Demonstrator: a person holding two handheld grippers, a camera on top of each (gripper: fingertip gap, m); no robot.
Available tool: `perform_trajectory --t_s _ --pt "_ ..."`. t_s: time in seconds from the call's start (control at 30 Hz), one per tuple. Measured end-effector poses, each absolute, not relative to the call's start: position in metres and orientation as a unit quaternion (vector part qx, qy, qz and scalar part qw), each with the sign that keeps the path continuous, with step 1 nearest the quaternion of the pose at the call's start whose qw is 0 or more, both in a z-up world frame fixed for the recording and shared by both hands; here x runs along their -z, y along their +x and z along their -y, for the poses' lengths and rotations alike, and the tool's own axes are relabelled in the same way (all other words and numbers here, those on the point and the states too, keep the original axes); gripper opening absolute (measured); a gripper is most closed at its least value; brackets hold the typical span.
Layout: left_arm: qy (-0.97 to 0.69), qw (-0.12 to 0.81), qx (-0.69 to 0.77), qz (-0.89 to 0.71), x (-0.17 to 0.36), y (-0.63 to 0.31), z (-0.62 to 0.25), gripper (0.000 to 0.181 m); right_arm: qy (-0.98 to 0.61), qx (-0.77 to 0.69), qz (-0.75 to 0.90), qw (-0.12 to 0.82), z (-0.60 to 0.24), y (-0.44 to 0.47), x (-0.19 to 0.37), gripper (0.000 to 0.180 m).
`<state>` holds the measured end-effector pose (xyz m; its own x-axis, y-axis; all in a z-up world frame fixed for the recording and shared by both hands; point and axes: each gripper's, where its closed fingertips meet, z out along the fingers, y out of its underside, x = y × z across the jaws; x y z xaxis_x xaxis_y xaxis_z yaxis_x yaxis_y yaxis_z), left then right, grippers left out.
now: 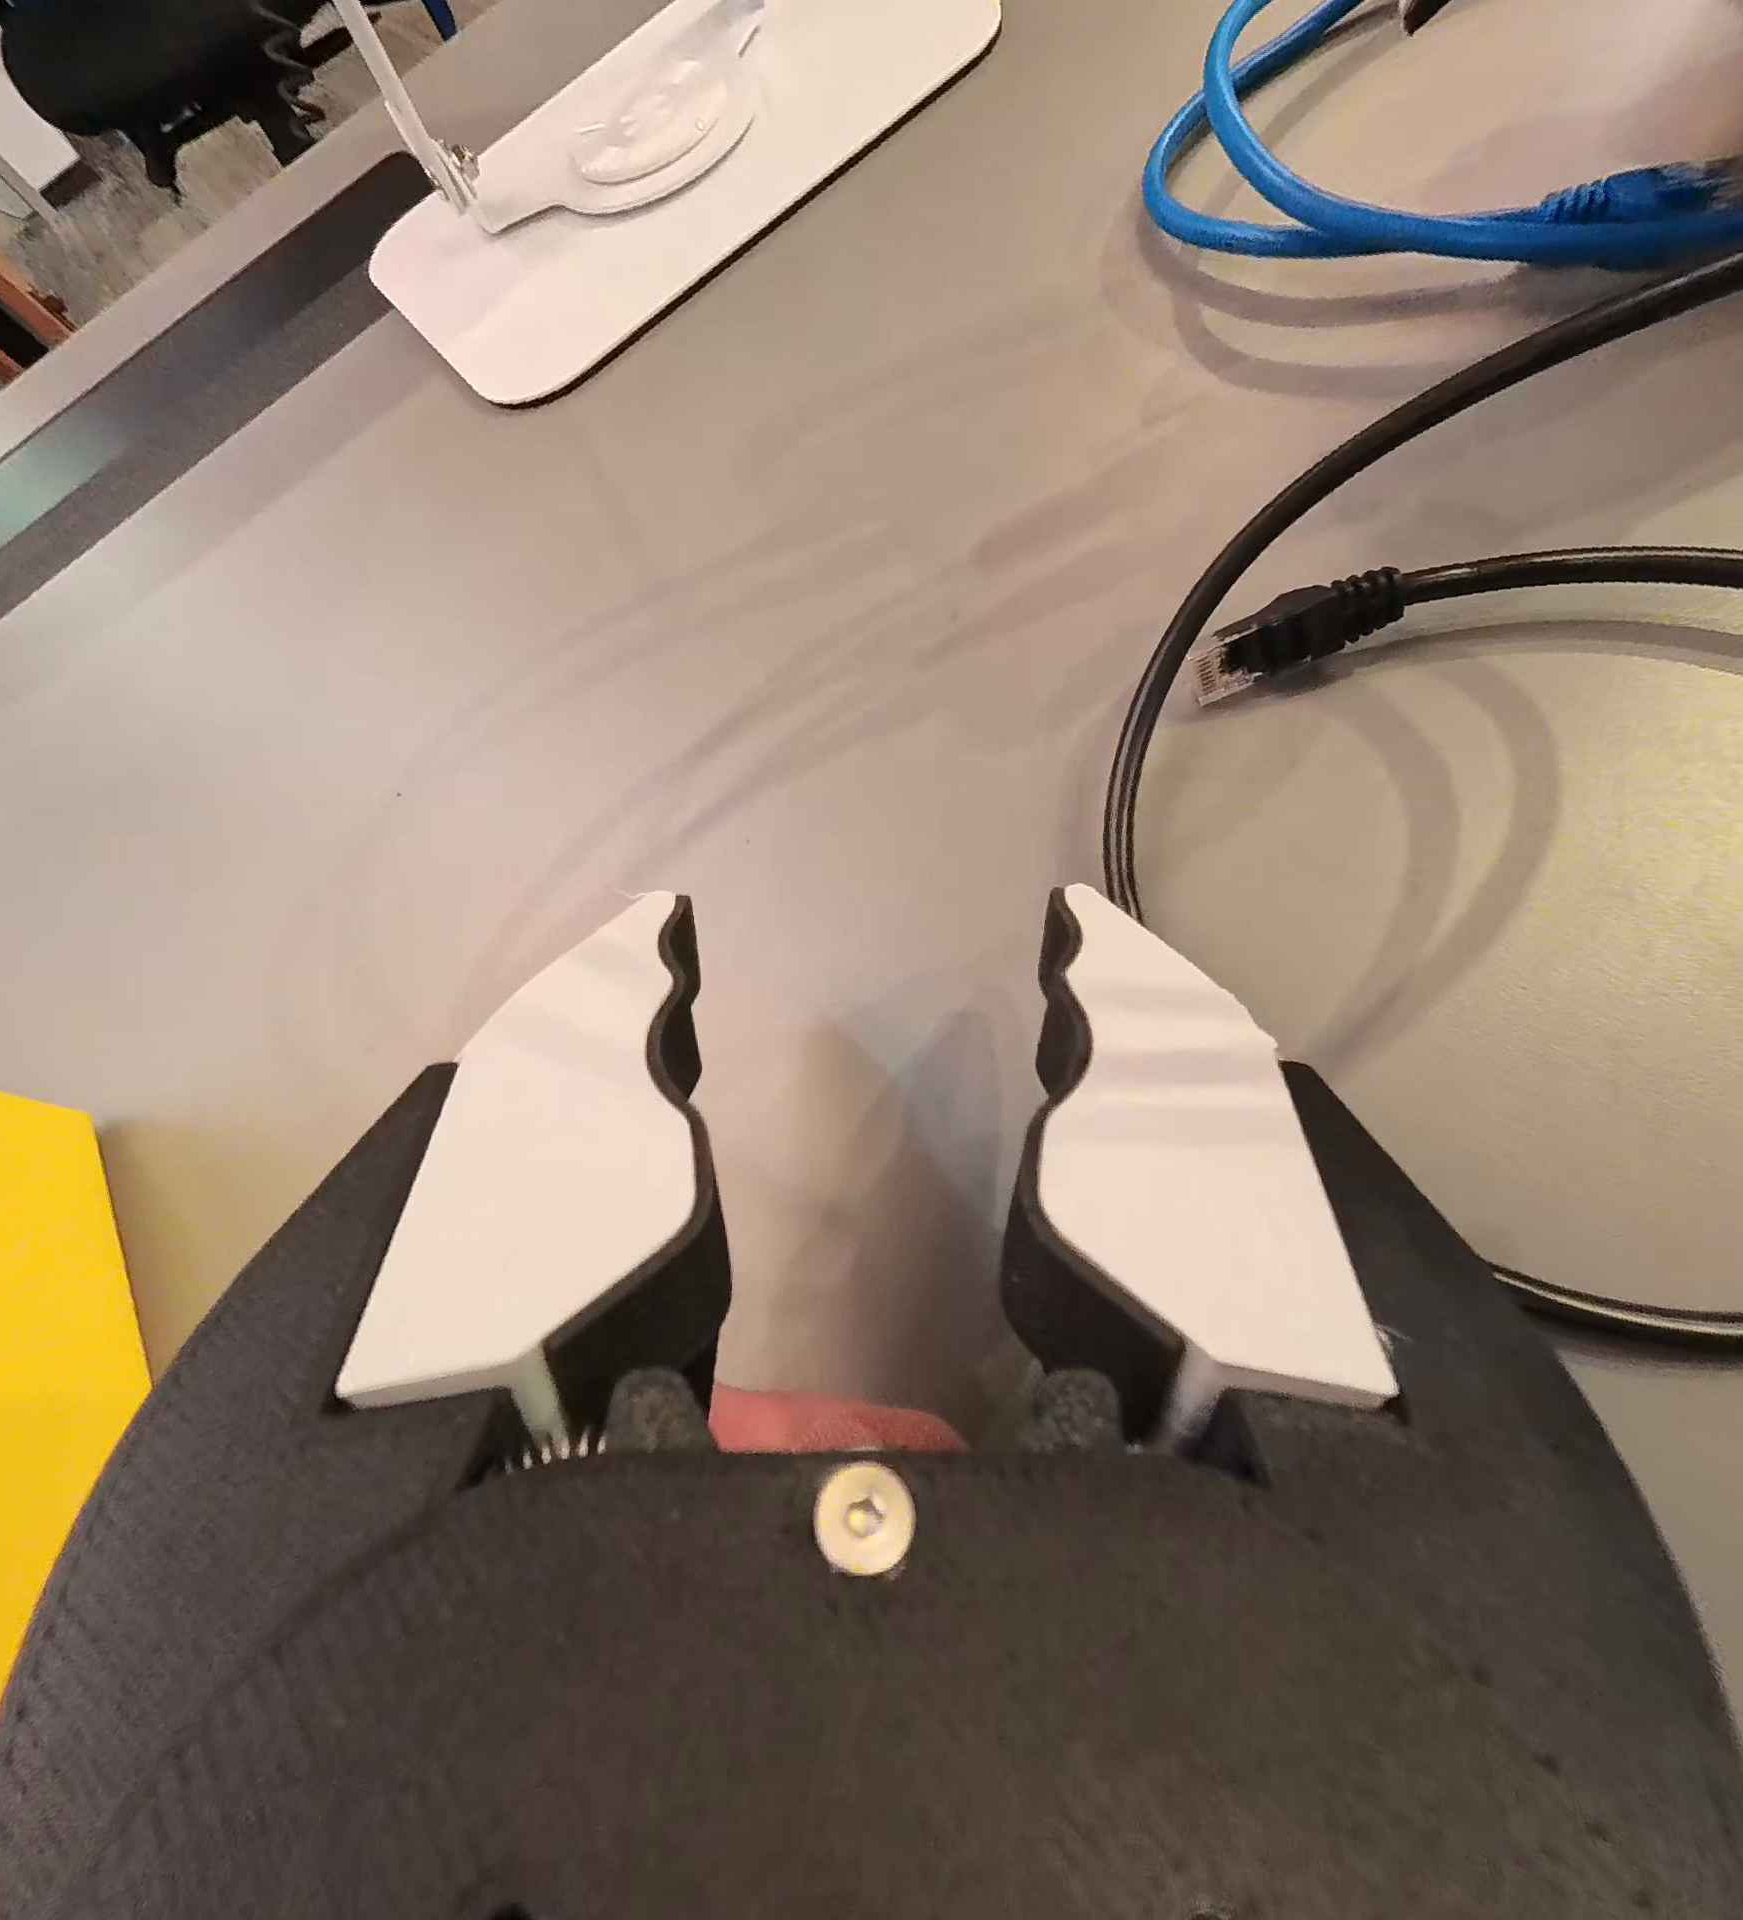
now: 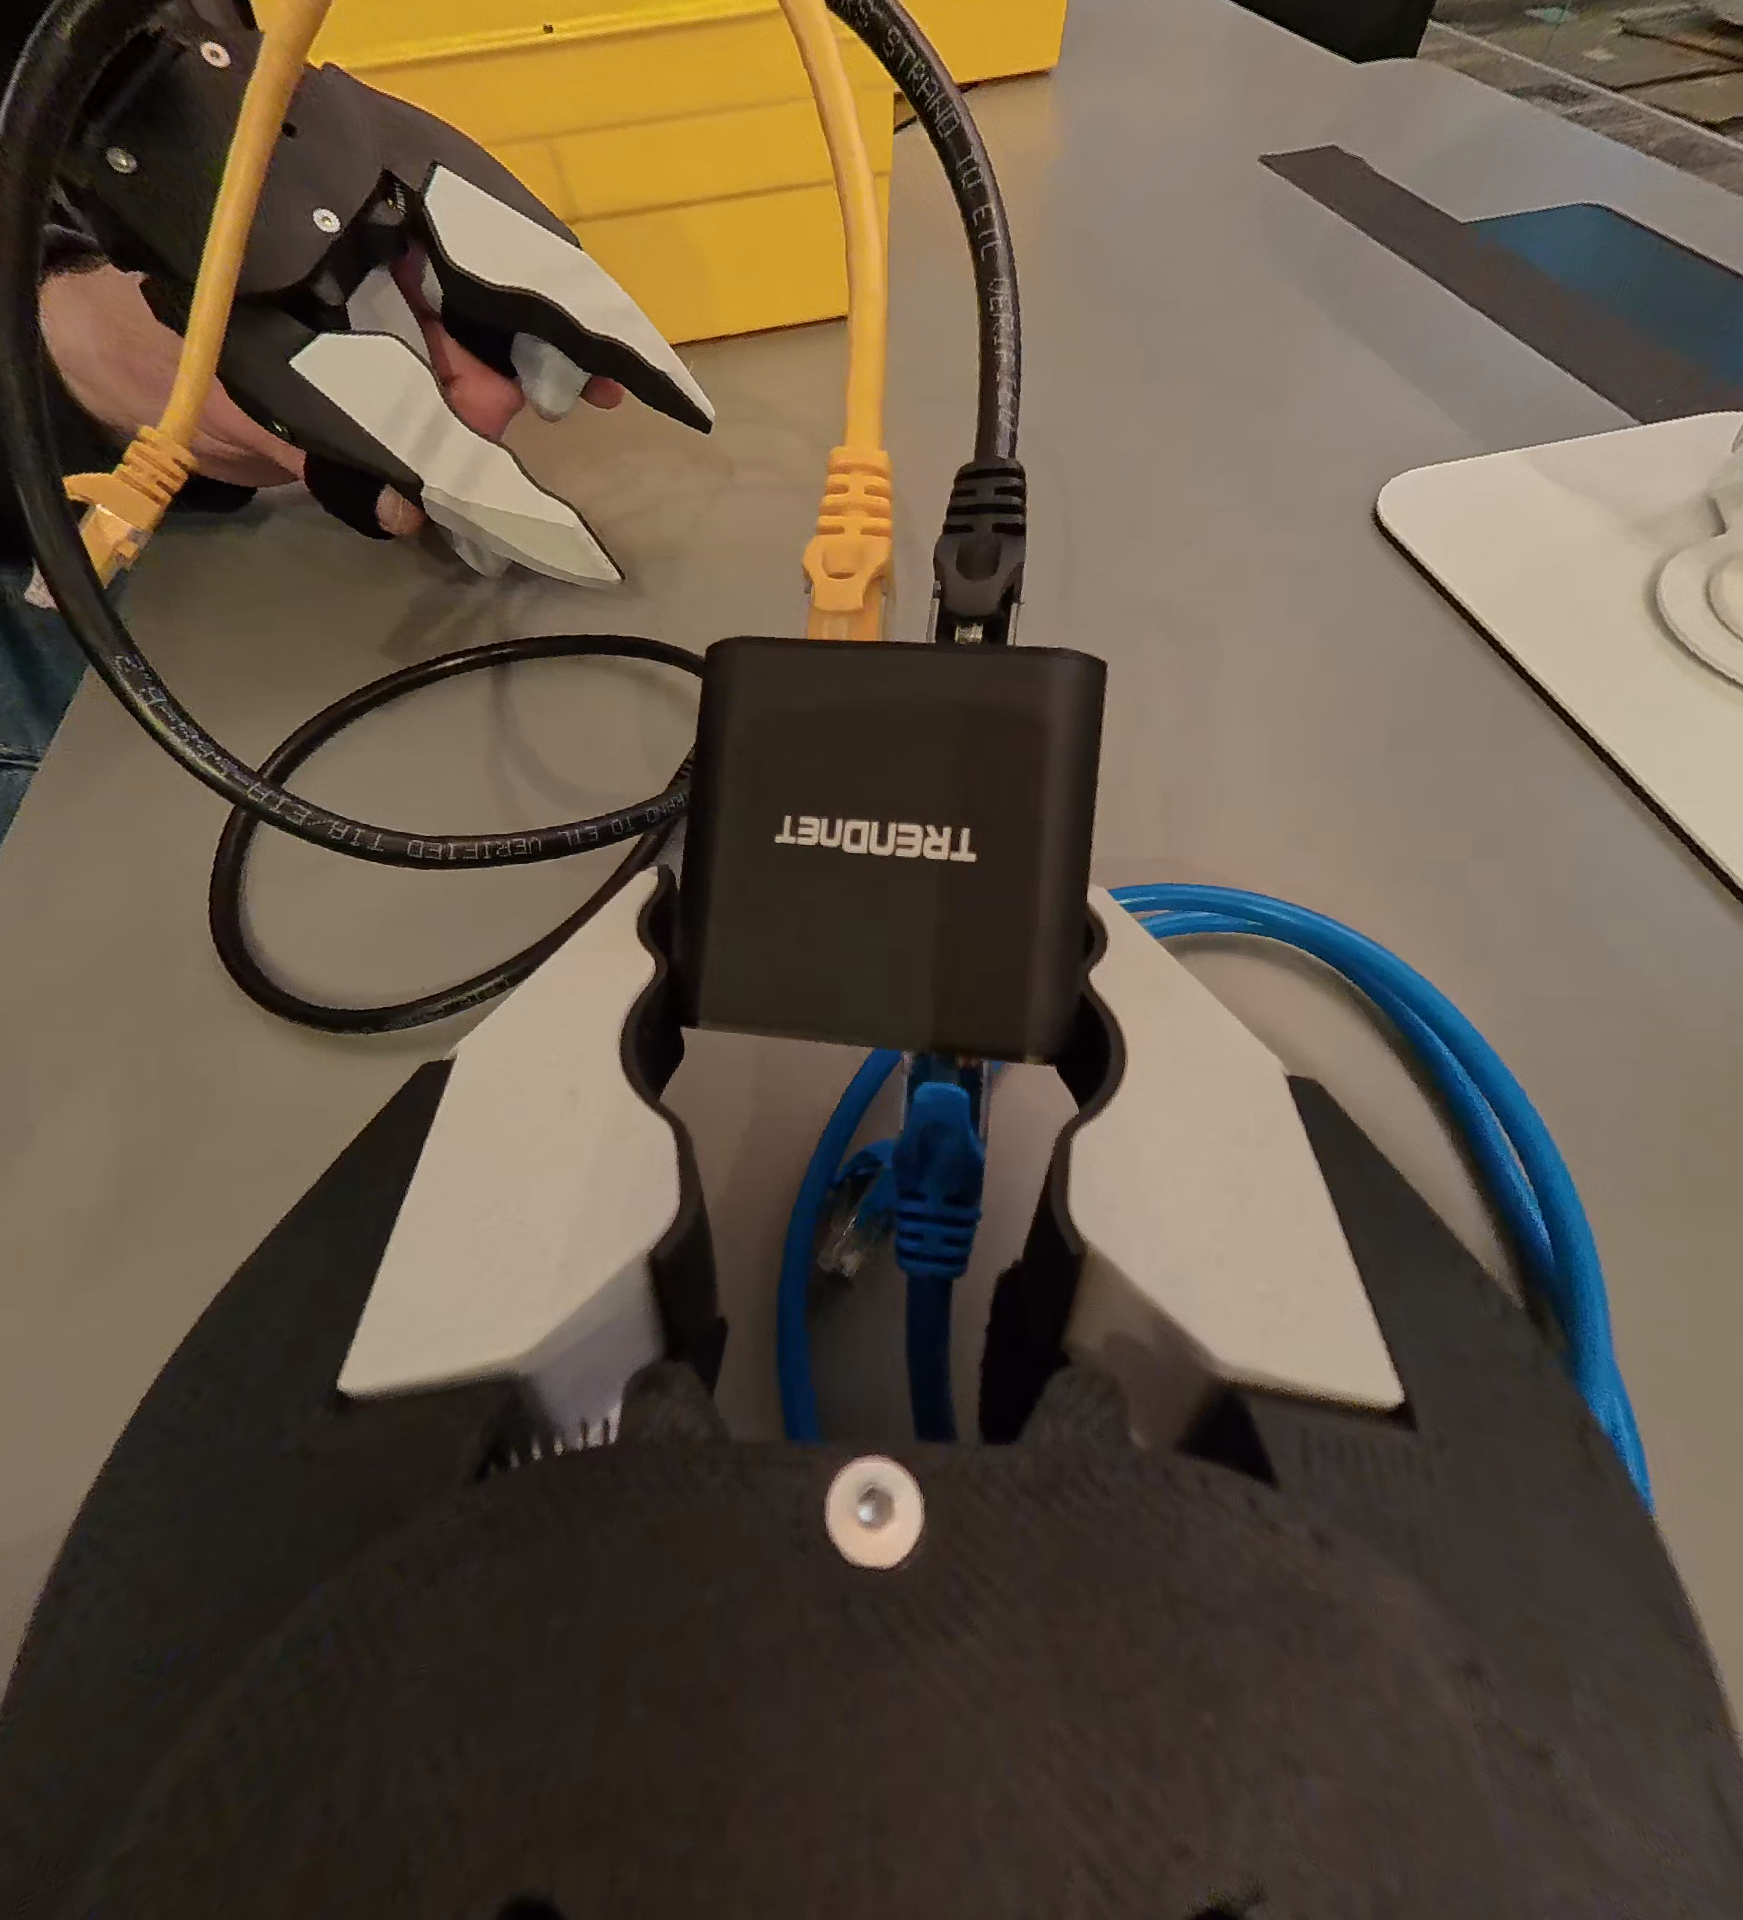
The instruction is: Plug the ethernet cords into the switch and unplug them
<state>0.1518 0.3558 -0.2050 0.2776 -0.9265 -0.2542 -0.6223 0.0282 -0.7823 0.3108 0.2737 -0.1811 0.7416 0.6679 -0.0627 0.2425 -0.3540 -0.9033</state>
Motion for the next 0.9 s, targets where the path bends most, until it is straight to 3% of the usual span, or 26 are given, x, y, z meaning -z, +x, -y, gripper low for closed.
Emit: perform_trajectory --t_s 0.57,0.9 --pt "-0.681 0.422 0.191 -0.568 0.204 0.151 -0.357 0.064 -0.814 -0.194 0.282 0.47 -0.277 0.316 0.192 0.07" --pt "-0.693 0.415 0.202 -0.554 0.204 0.151 -0.361 0.069 -0.85 -0.154 0.297 0.407 -0.277 0.315 0.215 0.07"
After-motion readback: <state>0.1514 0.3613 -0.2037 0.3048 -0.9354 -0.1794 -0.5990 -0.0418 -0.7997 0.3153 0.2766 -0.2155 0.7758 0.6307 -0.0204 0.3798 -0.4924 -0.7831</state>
